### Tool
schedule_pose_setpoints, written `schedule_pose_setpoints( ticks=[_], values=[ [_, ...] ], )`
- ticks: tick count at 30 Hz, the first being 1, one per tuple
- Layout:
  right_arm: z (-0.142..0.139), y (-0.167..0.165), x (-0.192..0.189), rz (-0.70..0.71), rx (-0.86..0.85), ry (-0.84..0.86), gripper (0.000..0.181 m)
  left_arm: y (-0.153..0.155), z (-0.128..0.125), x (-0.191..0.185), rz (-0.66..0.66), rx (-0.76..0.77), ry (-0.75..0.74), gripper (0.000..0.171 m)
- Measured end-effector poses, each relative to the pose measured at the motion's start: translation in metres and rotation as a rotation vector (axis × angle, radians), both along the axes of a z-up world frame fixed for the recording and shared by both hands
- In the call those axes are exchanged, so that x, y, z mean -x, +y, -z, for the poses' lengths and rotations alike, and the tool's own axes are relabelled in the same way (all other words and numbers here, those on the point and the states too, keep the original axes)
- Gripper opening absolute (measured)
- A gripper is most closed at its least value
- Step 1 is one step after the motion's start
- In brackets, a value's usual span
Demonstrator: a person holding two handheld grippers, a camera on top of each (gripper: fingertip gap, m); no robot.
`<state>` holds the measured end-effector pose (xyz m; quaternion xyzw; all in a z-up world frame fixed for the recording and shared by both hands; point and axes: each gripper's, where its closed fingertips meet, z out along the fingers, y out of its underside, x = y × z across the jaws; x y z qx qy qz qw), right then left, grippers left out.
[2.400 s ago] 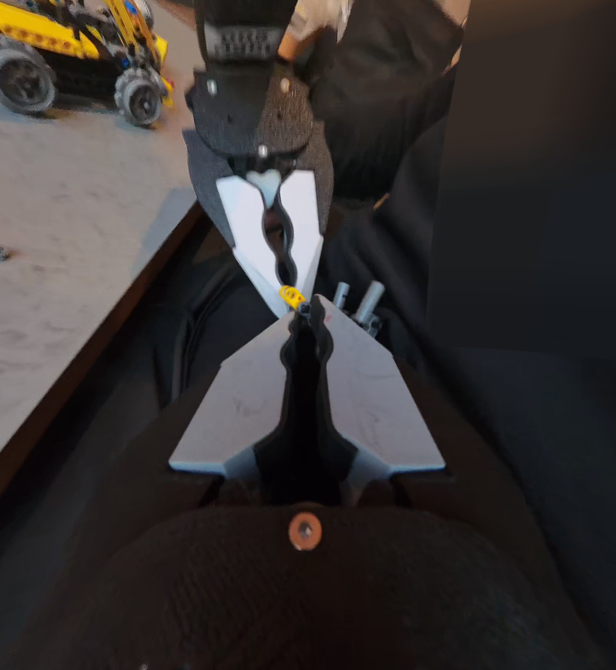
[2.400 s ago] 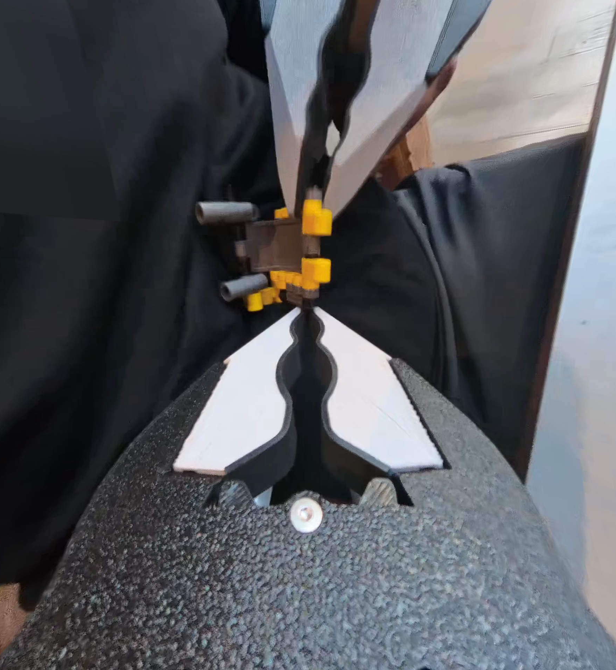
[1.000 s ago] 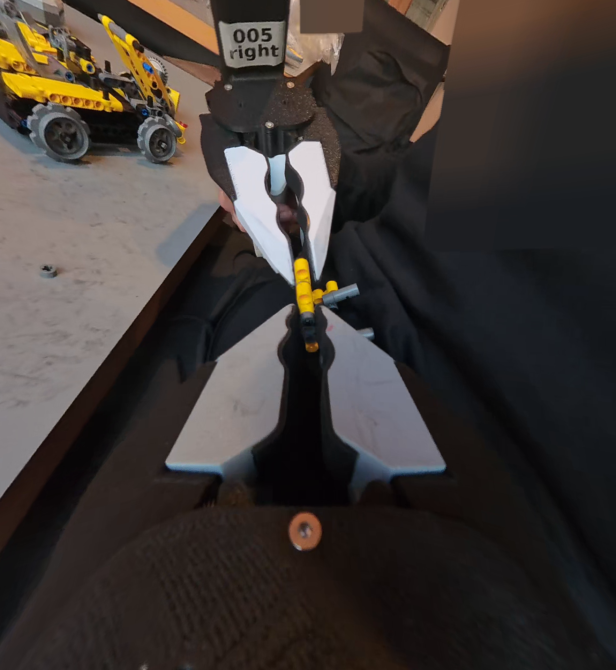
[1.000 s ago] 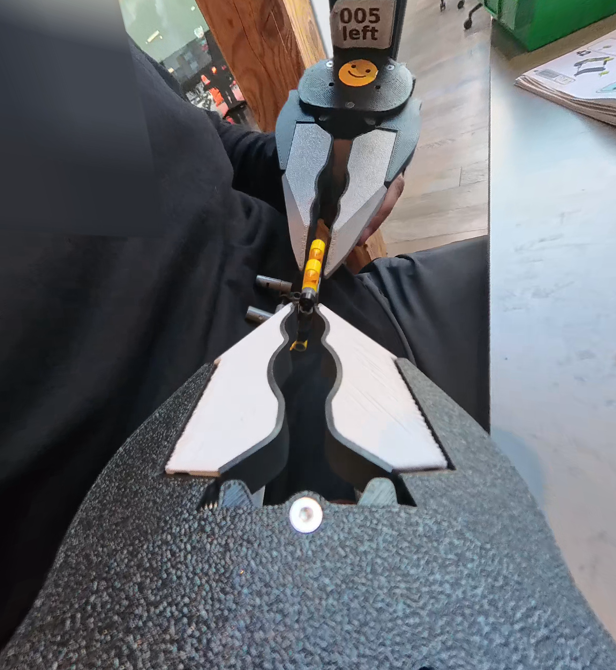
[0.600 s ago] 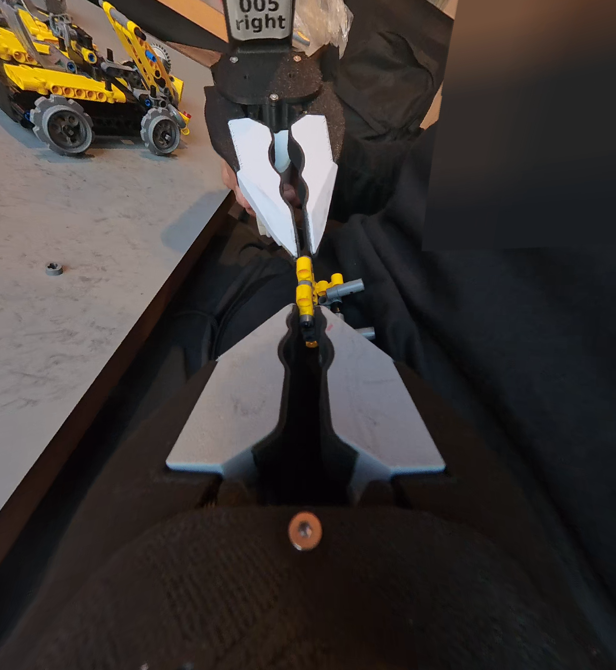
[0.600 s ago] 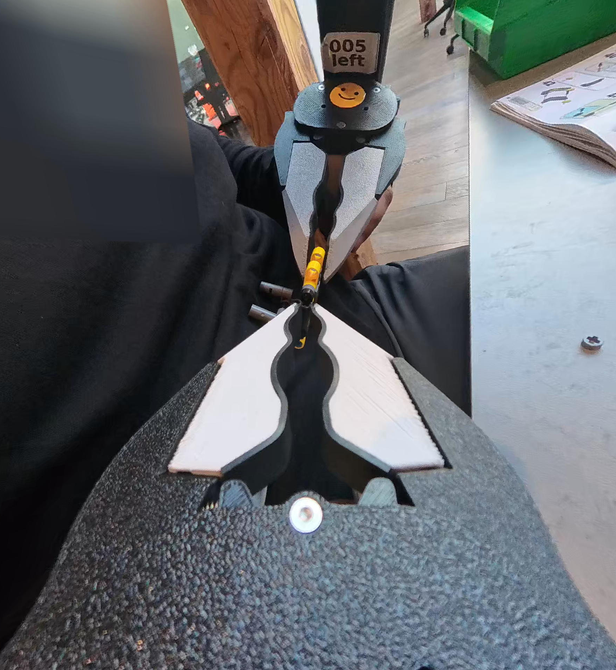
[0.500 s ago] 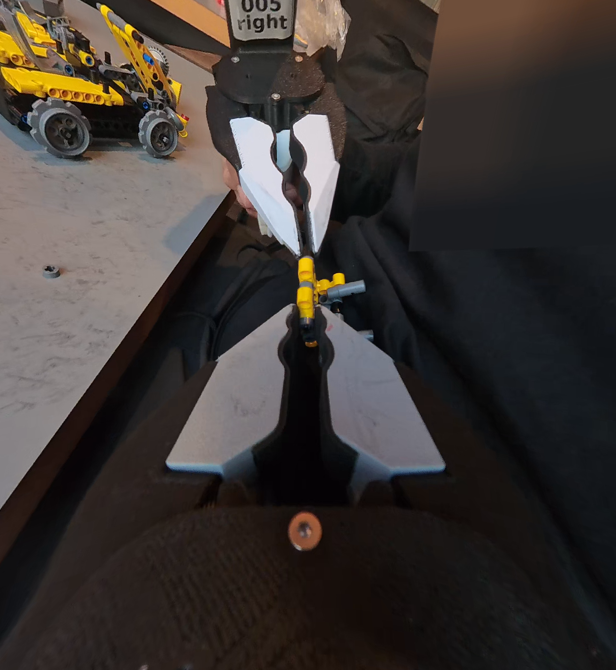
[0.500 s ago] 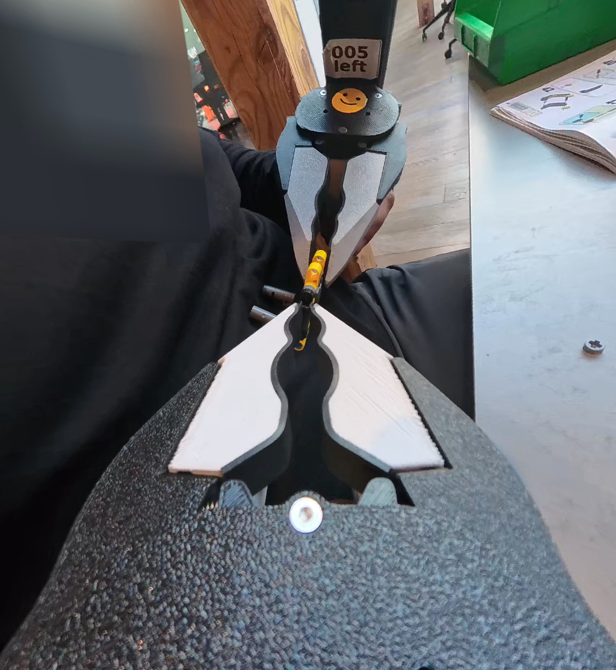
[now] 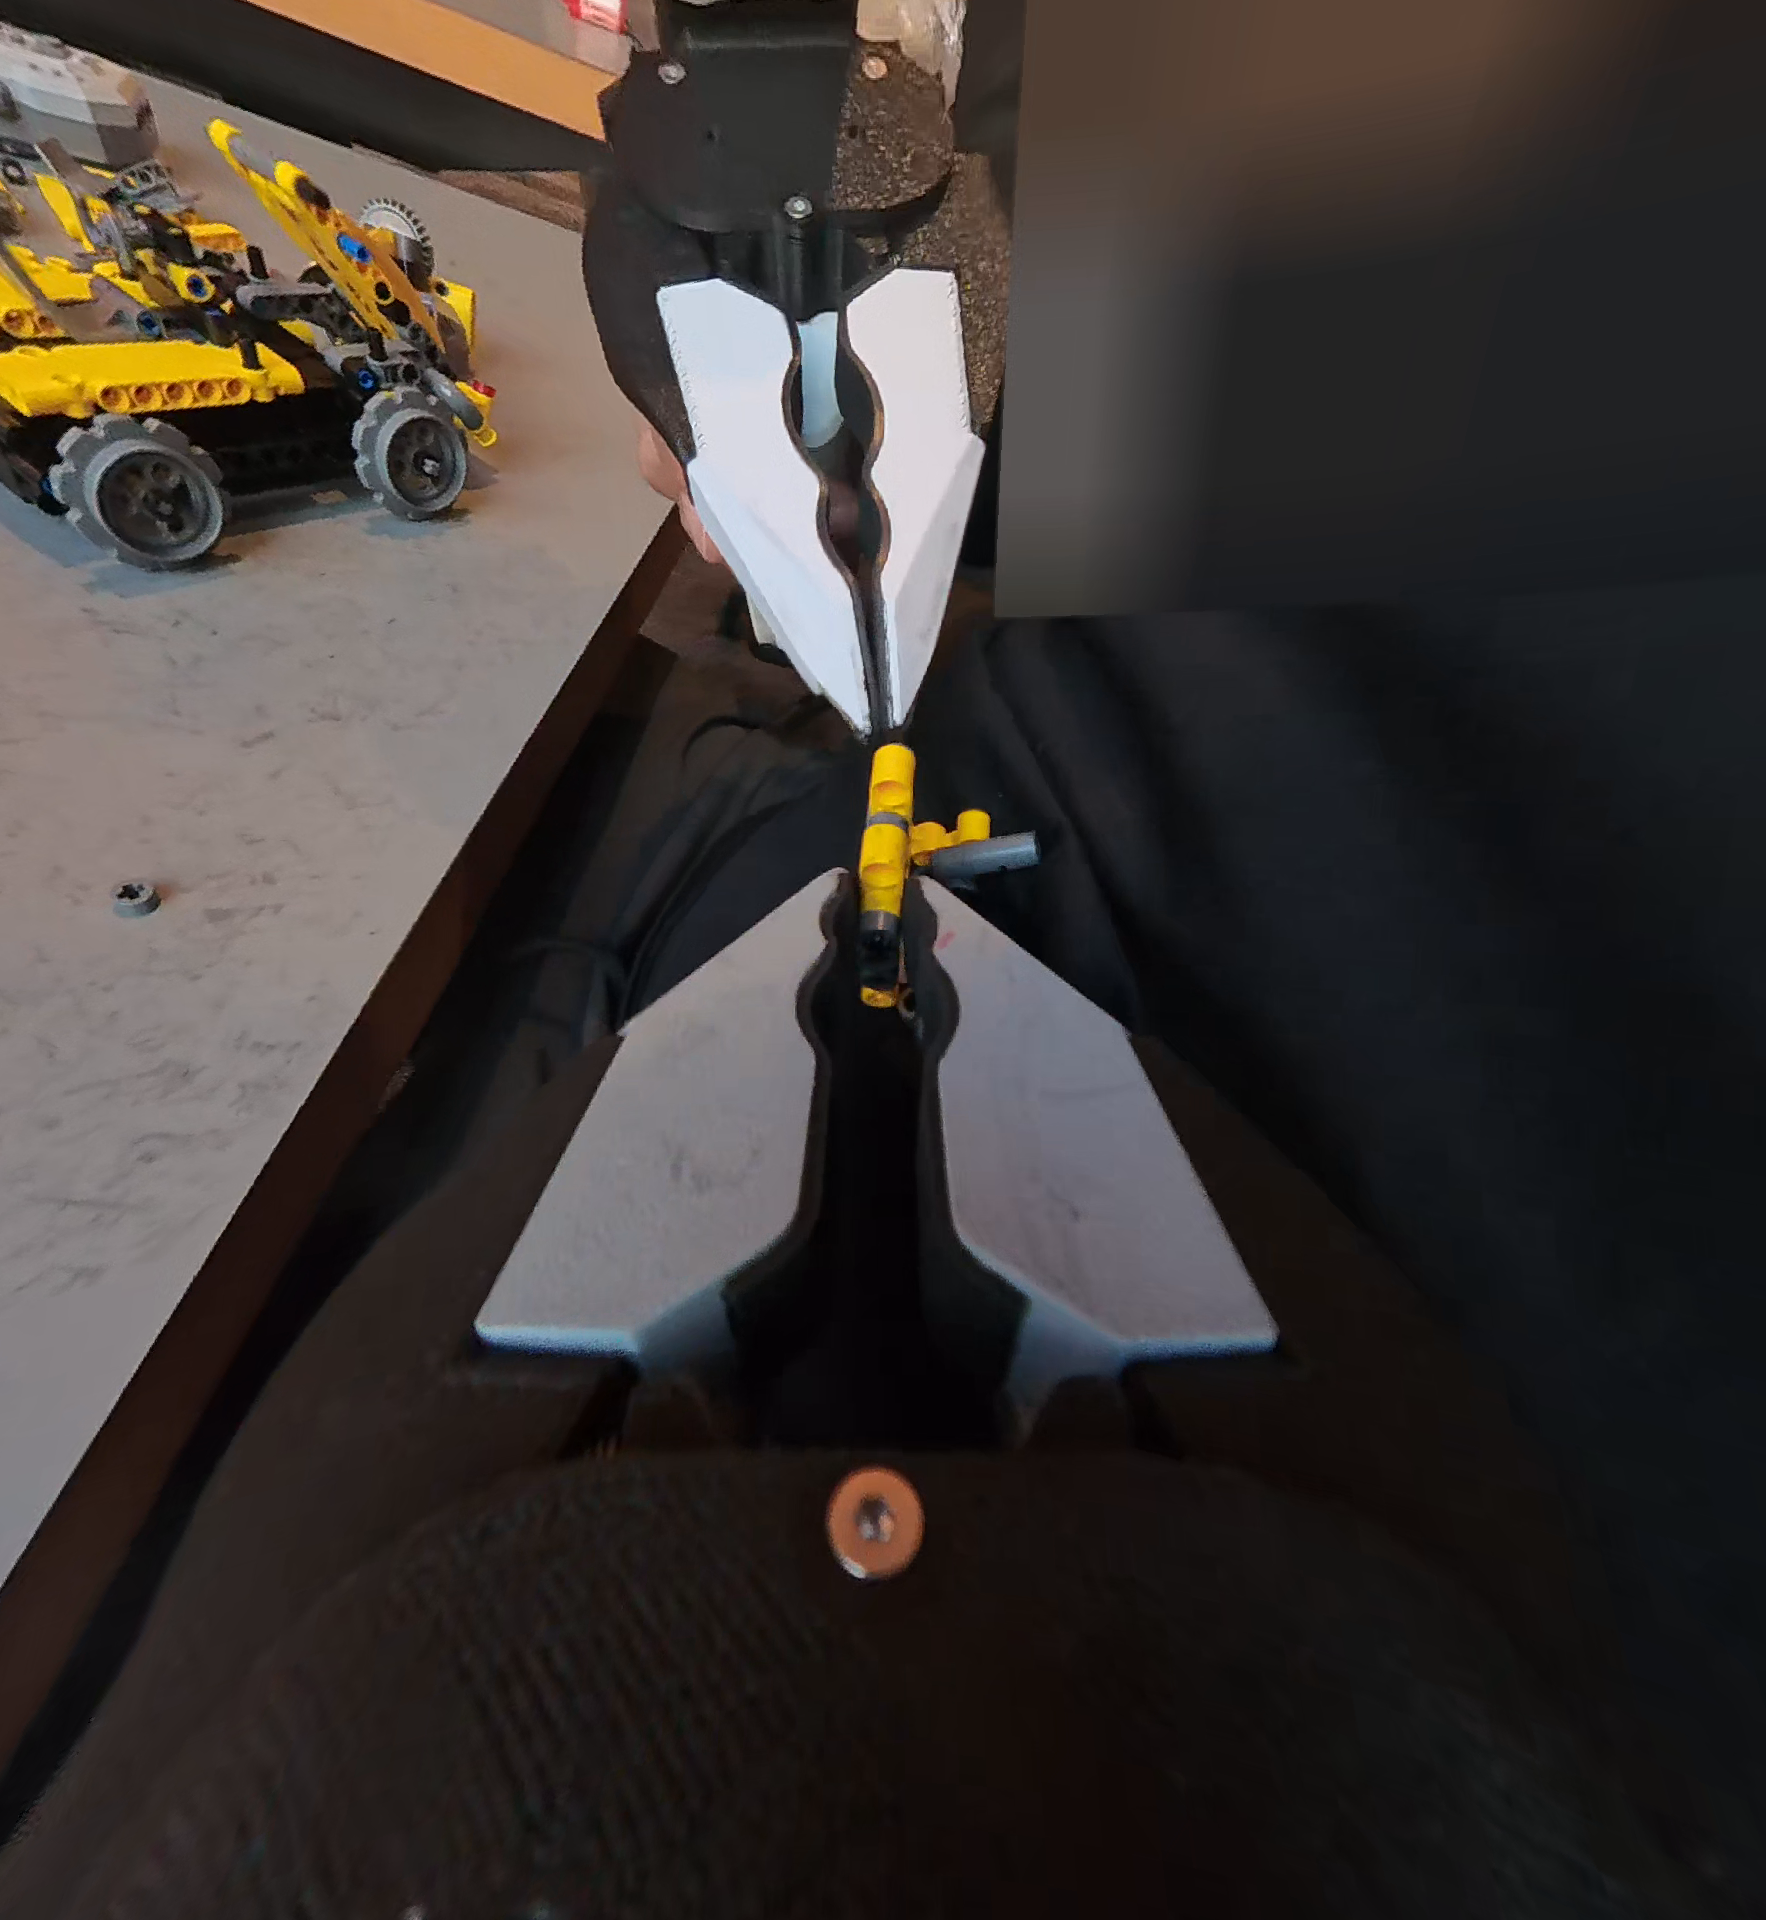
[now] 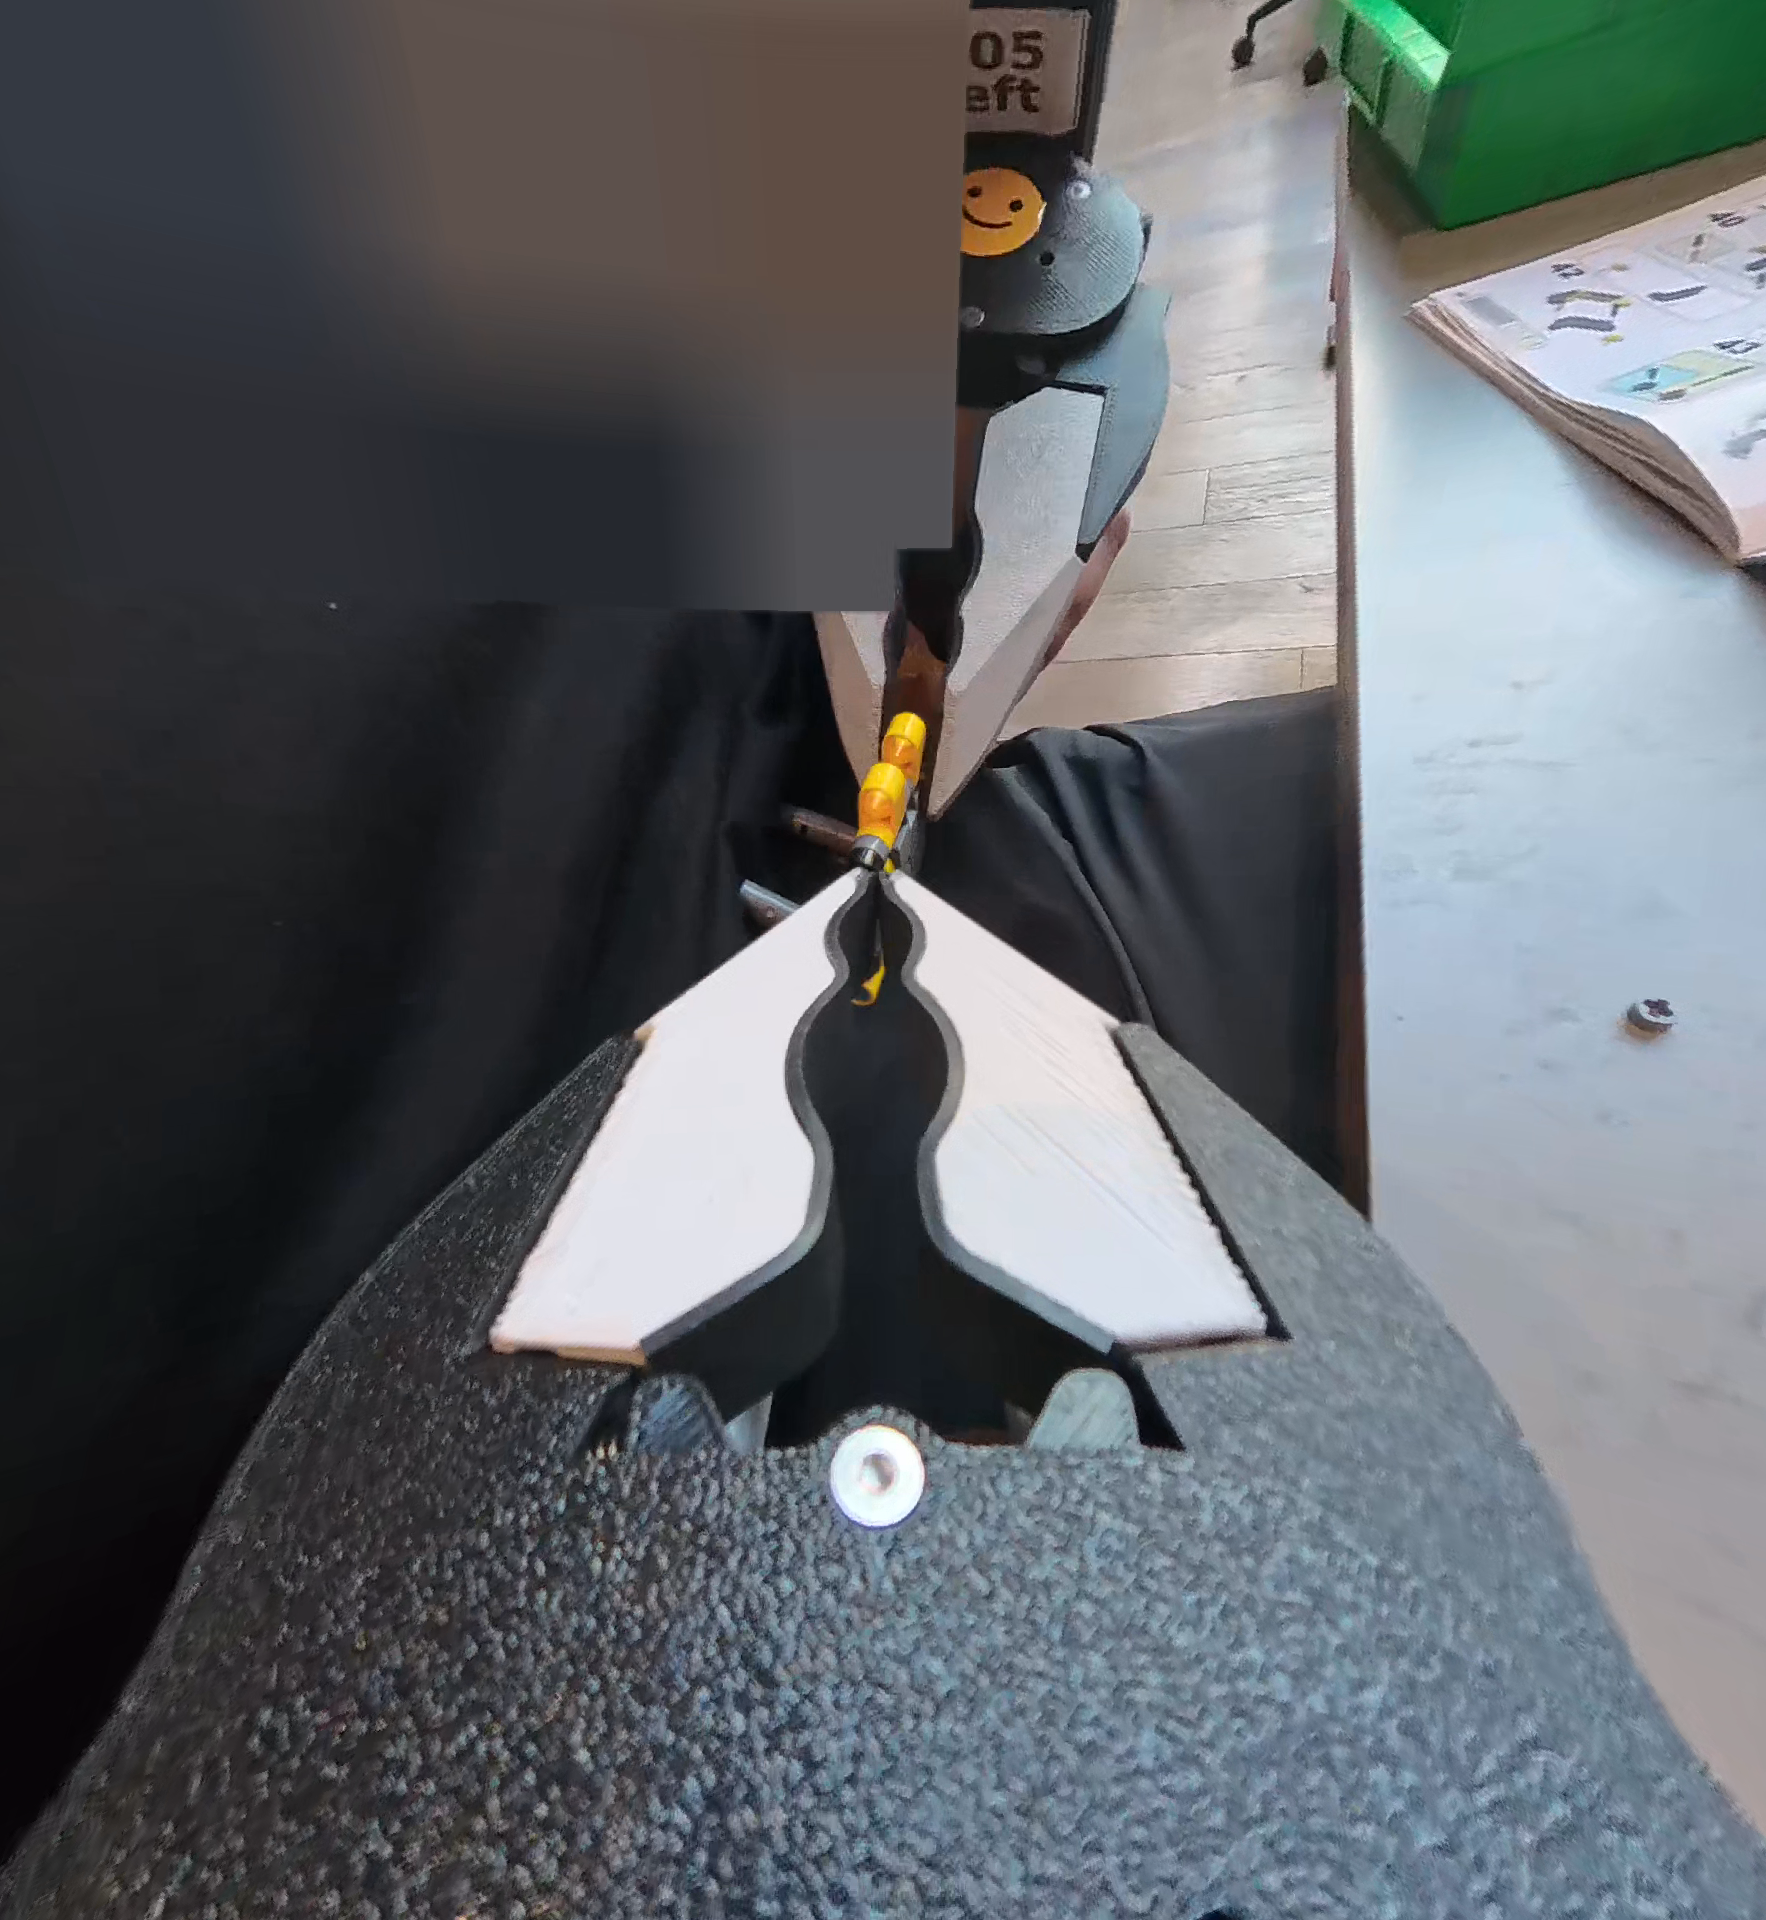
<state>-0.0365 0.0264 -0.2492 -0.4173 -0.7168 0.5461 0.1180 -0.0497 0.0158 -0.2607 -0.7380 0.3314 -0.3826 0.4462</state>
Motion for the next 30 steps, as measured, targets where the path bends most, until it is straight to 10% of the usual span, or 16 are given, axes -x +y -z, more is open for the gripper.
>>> schedule_pose_setpoints(
  ticks=[15,30],
  values=[
    [-0.009,-0.013,-0.013,-0.091,-0.110,0.021,0.005,-0.011,-0.009,-0.009,0.003,-0.317,0.186,0.005],
    [0.004,-0.021,-0.014,-0.143,-0.119,-0.034,0.000,-0.015,0.004,-0.011,0.080,-0.188,0.114,0.006]
  ],
)
